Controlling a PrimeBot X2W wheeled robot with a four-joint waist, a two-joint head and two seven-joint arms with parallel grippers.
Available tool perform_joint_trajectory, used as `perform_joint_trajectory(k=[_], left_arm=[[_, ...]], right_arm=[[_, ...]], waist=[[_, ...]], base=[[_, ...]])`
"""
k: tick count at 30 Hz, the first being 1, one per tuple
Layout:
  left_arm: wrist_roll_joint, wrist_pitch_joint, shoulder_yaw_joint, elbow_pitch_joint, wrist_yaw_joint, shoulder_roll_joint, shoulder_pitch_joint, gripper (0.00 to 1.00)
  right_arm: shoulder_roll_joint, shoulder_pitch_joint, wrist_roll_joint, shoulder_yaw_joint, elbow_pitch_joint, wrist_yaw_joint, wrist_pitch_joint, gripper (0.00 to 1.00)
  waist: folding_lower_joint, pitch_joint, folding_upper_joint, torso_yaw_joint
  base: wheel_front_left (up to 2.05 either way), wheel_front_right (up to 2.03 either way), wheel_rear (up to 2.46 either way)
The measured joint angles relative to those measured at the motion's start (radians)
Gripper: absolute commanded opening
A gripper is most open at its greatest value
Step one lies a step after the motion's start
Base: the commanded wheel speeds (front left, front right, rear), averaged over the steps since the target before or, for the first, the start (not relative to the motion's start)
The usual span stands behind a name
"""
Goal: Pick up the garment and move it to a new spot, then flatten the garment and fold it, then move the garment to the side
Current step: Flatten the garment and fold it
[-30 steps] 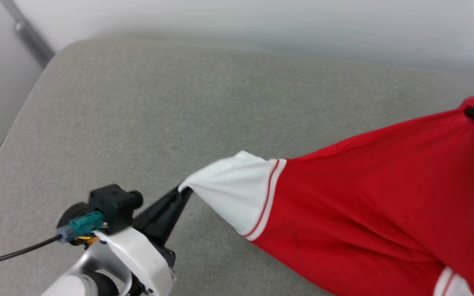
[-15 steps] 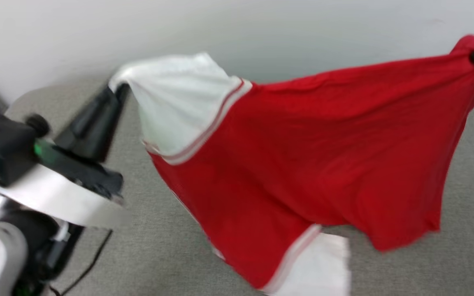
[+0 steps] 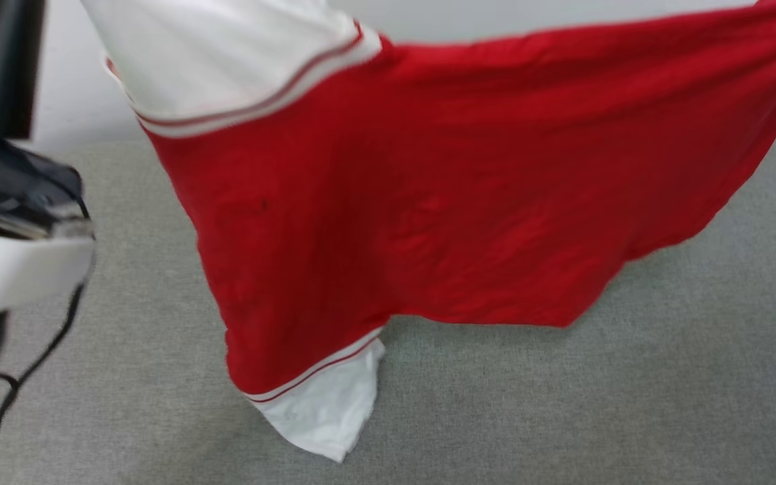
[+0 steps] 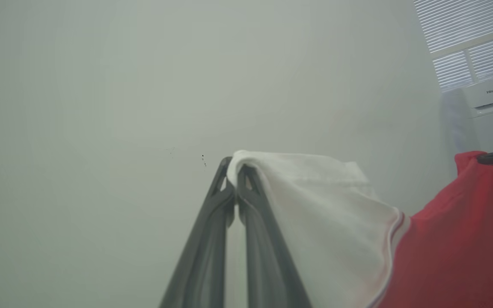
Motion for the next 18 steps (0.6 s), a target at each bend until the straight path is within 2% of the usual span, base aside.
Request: perform_joint_trajectory(k=[6,9,18], left_arm=[[0.026,0.028,0.01,0.06,-0.006,0.008,-0.204,0.0],[0.034,0.043,0.01,0.121,-0.024,0.014,-0.325,0.0],[0.065,0.07,-0.044,0.347,-0.153,0.029,-0.718,0.0]], right_arm=[[-0.012,-0.093,-0.007,-0.003,-0.014,0.0,-0.042,0.0],[-0.009,-0.16,-0.011,0.009,-0.006,0.0,-0.054,0.0],[-0.007,-0.385,-0.079,0.097,0.099,0.0,-0.165,0.0]], waist=[[0.0,0.066,0.0,-0.011],[0.0,0.109,0.0,-0.018],[0.0001,0.281,0.0,-0.044]], base=[[0.0,0.0,0.0],[0.0,0.0,0.0],[0.0,0.0,0.0]])
